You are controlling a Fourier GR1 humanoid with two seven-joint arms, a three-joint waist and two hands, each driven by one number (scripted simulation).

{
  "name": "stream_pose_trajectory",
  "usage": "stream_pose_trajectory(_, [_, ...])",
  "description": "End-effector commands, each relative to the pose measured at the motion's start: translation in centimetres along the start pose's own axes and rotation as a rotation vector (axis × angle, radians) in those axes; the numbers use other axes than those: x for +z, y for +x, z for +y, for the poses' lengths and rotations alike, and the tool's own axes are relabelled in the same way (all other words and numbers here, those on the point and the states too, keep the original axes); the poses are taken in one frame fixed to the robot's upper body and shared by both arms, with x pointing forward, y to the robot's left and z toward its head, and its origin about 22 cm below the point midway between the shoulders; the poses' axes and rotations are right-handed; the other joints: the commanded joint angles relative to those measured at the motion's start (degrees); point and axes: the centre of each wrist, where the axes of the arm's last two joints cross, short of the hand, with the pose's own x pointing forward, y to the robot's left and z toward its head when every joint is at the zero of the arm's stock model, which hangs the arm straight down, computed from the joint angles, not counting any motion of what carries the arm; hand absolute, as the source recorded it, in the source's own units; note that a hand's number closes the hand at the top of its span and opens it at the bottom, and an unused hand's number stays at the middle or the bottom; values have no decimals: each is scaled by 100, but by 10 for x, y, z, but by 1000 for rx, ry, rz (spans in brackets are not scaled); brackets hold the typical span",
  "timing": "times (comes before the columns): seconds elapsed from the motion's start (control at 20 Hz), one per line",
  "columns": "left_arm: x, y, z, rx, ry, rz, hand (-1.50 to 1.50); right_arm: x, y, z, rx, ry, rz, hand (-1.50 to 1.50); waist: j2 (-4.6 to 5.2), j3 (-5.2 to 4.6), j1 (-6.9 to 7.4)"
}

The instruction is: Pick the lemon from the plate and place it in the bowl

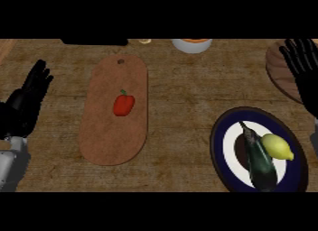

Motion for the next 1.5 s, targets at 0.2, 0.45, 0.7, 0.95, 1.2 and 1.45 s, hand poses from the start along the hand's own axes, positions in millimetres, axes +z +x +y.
stream_pose_trajectory(0.2, [-5,19,8,28,67,-141,0,20,5,111,-417,800,-109,-150,-125,54,111])
stream_pose_trajectory(0.45, [11,2,36,69,166,-134,0,93,17,48,-124,593,-288,-150,-129,64,-473])
stream_pose_trajectory(0.7, [9,6,37,90,128,-149,0,133,24,7,-34,722,-401,-150,-69,61,-327])
stream_pose_trajectory(0.95, [1,9,32,82,139,-157,0,123,75,-57,289,709,-412,-150,-65,60,-365])
stream_pose_trajectory(1.2, [4,23,30,97,108,-173,0,105,129,-87,508,675,-336,-150,-49,49,-195])
stream_pose_trajectory(1.45, [5,12,28,77,111,-150,0,96,151,-103,773,874,-165,-150,-36,52,-198])
